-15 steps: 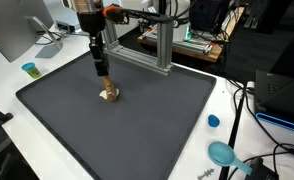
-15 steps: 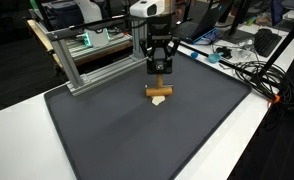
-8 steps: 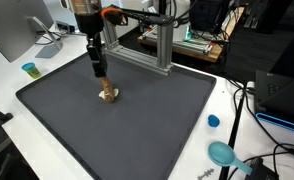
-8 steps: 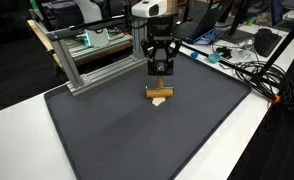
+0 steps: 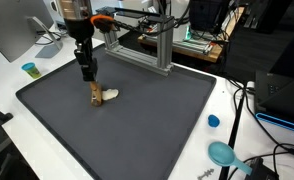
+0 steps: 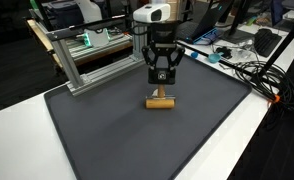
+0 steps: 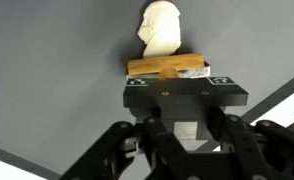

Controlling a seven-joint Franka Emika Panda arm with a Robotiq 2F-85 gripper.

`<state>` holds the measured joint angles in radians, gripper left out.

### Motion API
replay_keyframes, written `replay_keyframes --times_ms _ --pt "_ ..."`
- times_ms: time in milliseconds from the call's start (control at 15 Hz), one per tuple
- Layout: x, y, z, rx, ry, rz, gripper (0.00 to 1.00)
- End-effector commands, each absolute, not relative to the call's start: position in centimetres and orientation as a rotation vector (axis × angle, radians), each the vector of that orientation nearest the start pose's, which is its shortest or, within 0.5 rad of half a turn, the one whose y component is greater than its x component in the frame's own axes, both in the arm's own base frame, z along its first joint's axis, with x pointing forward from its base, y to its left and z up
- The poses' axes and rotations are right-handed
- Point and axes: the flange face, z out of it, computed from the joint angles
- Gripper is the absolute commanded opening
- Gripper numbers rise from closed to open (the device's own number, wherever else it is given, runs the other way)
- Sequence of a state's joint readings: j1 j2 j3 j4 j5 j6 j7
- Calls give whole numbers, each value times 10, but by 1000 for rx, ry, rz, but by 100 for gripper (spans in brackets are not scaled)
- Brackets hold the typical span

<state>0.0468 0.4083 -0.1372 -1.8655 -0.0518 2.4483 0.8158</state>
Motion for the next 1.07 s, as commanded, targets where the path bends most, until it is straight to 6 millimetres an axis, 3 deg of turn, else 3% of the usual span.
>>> replay_keyframes --times_ms 0,200,600,800,933,1000 --pt "665 -58 317 -2848 1340 -369 22" --pt "652 -59 357 -2848 1224 -449 22" --pt "602 -28 447 -3047 656 -483 22" --pt "591 0 458 -3153 427 -412 22" --pt "589 21 453 -3205 268 -355 22" --pt "596 8 455 -3156 405 -382 47"
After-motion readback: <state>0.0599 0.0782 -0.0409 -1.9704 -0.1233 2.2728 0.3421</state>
